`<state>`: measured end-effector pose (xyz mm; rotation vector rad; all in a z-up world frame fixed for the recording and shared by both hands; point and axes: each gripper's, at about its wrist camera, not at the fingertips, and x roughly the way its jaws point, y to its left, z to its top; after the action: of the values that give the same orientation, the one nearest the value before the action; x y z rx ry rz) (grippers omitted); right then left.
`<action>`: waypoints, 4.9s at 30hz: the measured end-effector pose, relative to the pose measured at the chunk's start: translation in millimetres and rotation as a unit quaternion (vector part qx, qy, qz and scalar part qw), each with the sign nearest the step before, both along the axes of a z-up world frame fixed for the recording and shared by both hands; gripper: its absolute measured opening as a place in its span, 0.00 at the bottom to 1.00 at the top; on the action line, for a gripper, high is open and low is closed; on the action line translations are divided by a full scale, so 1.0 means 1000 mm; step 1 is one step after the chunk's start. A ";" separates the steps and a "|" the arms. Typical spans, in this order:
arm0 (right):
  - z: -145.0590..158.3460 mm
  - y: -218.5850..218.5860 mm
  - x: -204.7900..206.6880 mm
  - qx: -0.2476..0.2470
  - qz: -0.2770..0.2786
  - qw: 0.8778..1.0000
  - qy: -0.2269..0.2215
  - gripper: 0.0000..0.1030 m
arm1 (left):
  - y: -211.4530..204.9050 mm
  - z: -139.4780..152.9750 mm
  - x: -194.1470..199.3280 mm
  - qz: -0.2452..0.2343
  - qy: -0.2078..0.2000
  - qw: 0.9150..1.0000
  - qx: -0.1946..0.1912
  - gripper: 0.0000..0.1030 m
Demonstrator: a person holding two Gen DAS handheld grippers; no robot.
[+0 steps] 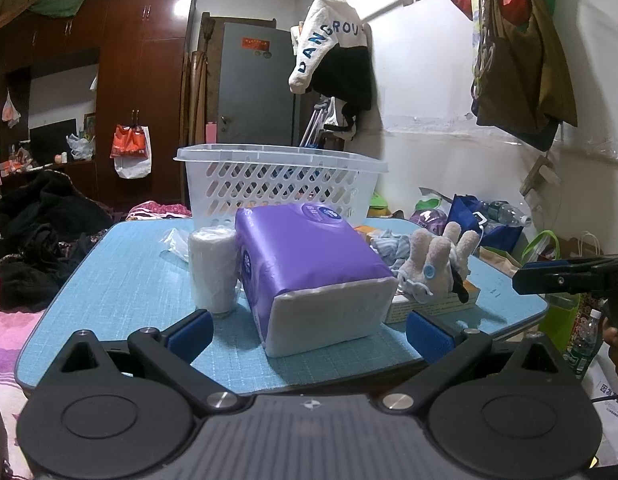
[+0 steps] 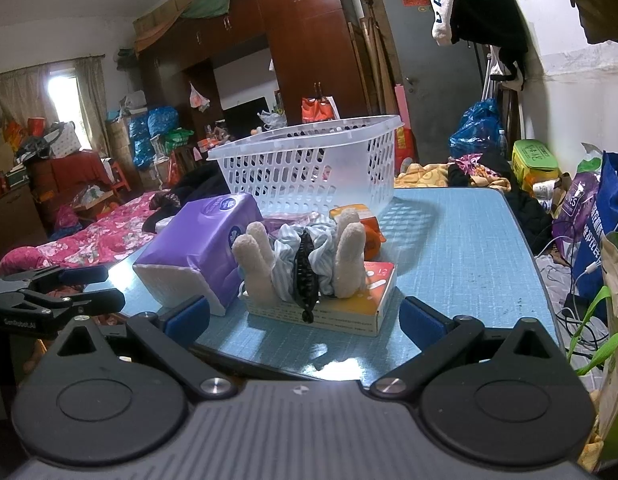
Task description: Organize objects
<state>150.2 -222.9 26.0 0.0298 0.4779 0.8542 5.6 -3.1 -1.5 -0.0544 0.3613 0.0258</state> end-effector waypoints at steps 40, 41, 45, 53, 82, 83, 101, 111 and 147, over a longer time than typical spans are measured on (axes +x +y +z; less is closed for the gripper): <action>-0.006 0.002 0.000 -0.005 0.001 1.000 0.002 1.00 | 0.004 0.000 0.001 0.012 0.002 1.000 -0.006 1.00; -0.005 0.002 0.000 -0.005 0.001 1.000 0.002 1.00 | 0.004 0.001 0.001 0.012 0.002 1.000 -0.007 1.00; -0.006 0.002 0.000 -0.006 0.001 1.000 0.002 1.00 | 0.004 0.001 0.001 0.012 0.002 1.000 -0.006 1.00; -0.006 0.002 0.000 -0.006 0.001 1.000 0.002 1.00 | 0.005 0.000 0.003 0.014 0.003 1.000 -0.008 1.00; -0.007 -0.001 -0.008 0.035 0.042 0.995 -0.088 1.00 | 0.003 0.006 0.007 0.021 -0.054 0.997 0.060 1.00; -0.008 -0.003 -0.010 0.050 0.051 0.993 -0.091 1.00 | 0.005 0.006 0.010 0.020 -0.044 0.997 0.062 1.00; -0.024 0.073 -0.025 0.034 0.166 0.976 -0.134 0.75 | 0.046 -0.021 0.019 -0.109 -0.069 0.991 0.027 0.96; -0.031 0.072 -0.021 0.013 0.168 0.973 -0.155 0.54 | 0.049 -0.032 0.033 -0.138 -0.065 0.988 0.032 0.69; 0.108 0.115 0.072 -0.025 0.112 0.964 -0.240 0.47 | 0.032 0.129 0.150 -0.141 -0.134 0.977 0.087 0.54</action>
<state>222.1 -108.1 134.0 -0.2776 0.0437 1.0316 155.2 29.3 127.9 0.1658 0.0936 -0.2291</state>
